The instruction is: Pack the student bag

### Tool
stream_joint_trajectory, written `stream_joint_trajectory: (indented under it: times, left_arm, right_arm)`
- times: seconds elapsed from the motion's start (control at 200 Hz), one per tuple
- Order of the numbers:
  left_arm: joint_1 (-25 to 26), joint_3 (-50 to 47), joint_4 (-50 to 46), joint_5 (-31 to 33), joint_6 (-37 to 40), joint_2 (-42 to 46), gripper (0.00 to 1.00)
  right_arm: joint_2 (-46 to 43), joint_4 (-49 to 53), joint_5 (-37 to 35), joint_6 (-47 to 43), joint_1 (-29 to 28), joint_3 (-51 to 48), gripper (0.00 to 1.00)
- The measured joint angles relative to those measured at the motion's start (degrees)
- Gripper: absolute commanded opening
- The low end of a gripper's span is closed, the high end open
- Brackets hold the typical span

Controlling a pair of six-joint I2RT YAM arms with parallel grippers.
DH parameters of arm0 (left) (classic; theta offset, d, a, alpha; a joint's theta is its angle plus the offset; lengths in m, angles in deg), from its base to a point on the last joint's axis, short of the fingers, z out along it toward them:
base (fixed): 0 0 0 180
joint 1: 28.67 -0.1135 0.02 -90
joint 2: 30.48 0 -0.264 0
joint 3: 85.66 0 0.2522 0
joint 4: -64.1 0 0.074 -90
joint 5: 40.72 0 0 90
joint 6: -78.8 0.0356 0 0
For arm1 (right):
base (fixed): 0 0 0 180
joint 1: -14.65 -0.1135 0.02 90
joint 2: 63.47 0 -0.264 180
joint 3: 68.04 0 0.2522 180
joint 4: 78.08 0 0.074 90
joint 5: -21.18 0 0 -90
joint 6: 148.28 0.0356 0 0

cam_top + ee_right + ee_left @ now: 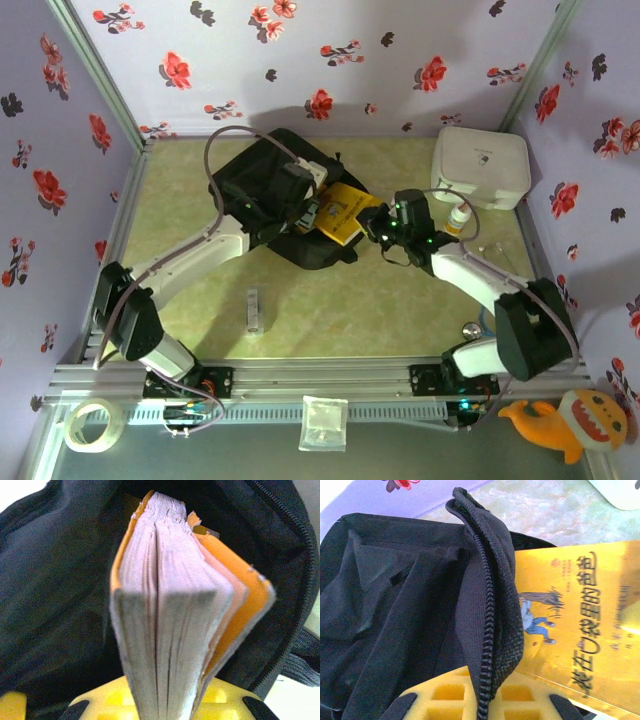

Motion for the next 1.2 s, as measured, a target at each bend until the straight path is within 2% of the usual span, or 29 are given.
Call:
stream_joint_trajectory:
  times: [0.37,0.695,0.92,1.2]
  left_arm:
    - [0.0,-4.5,3.2,-2.2,-0.1,4.0,0.07]
    - [-0.4,-4.7,5.7,-4.2,-5.4,4.1,0.07]
    - [-1.8,-4.7,5.8,-6.7,-7.5,4.6,0.09]
    - [-3.8,-4.7,5.8,-9.2,-9.8,5.2,0.09]
  right_arm:
    - [12.8,-2.3,-2.6,3.3,-2.6,10.3,0.13]
    - [23.1,-7.3,-7.6,7.7,-7.3,15.8,0.13]
    - [26.6,-12.6,-11.1,11.5,-8.6,16.1,0.2]
    - [30.1,-14.3,-12.3,14.0,-9.1,17.6,0.35]
